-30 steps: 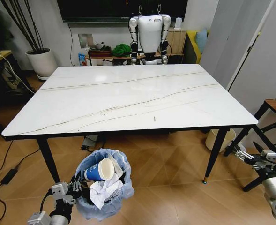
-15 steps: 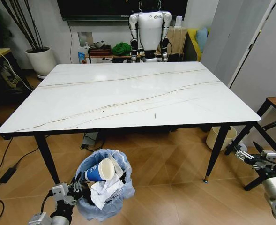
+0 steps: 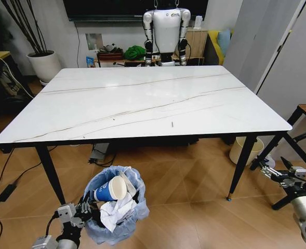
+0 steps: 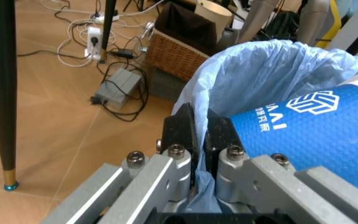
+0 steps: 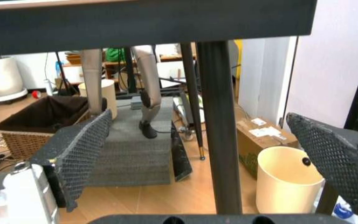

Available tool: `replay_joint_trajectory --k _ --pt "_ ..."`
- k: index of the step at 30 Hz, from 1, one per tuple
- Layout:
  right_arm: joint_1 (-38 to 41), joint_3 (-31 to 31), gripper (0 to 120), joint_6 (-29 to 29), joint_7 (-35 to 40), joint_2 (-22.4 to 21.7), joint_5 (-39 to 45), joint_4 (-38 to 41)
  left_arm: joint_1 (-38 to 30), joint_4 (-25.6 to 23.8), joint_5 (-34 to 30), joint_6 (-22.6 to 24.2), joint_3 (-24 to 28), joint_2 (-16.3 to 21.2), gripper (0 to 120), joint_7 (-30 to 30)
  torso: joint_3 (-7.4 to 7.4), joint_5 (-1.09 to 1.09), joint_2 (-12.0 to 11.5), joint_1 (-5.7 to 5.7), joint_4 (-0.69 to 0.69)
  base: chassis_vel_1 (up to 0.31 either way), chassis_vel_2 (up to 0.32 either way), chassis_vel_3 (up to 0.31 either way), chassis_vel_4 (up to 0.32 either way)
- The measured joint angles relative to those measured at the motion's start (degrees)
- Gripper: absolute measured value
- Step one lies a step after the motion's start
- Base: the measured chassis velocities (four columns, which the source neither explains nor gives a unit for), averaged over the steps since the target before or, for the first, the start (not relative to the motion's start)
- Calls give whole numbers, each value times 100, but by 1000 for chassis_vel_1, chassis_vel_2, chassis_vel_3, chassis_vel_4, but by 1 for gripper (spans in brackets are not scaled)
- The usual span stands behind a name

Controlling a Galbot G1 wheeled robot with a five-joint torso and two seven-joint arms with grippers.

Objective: Pick up the trash bin and place the trash from the table into it.

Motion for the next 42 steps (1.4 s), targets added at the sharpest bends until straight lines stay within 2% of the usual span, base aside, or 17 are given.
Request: replay_joint_trajectory --k 28,42 --pt "0 0 100 0 0 0 0 0 -167 210 -76 27 49 -46 0 -21 -395 0 -674 -279 0 0 0 0 0" --pt "0 0 100 0 0 0 0 0 -342 507 -304 45 137 -102 0 101 -602 0 -1013 -410 0 0 0 0 0"
